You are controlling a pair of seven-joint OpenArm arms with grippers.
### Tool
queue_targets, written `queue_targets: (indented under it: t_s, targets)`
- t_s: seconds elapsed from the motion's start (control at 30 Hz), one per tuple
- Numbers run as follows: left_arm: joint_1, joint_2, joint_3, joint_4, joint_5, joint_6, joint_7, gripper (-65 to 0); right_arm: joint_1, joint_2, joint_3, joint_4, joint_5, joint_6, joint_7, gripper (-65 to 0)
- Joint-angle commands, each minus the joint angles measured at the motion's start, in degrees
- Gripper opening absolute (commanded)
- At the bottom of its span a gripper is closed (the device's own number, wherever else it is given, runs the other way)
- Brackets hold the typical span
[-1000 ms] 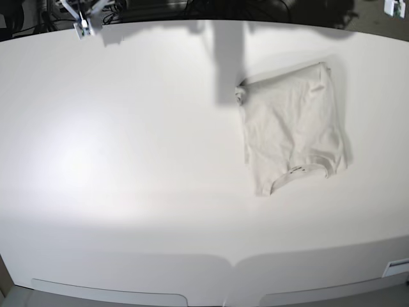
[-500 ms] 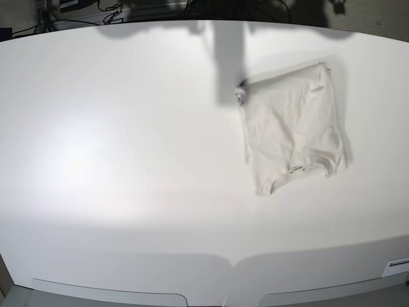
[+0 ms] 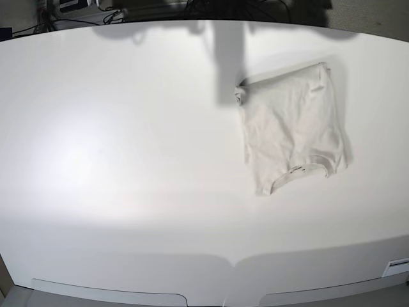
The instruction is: Fold the T-shirt properly
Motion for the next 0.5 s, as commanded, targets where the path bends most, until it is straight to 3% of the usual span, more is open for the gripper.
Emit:
queue_targets:
  t_s: [0.0, 0.07, 0.2, 0.33, 0.47]
  targets:
    - [-1.51, 0.33, 0.0, -2.86, 1.99, -0.48, -0.35, -65.0, 1.6, 0.42, 0.17, -2.73, -2.47, 0.46, 1.22, -65.0]
    - [-6.43, 1.36, 0.02, -9.7, 5.68, 1.38, -2.27, -65.0, 5.86, 0.39, 0.17, -9.44, -6.95, 0.11, 3.93, -65.0]
    - [-13.55, 2.23, 0.04, -19.65, 11.06, 6.99, -5.92, -65.0, 12.57, 0.42, 0.17, -19.52, -9.88, -0.55, 7.69, -65.0]
    - [-17.25, 2.01, 0.04, -22.21, 10.88, 10.32, -6.14, -65.0, 16.96, 0.42, 0.17, -23.91, -13.14, -2.62, 11.41, -65.0]
    - [-18.73, 2.12, 0.04, -22.23, 10.27, 10.71, -6.16, -65.0, 18.88, 0.42, 0.17, -24.65, -14.21, -3.8, 12.13, -65.0]
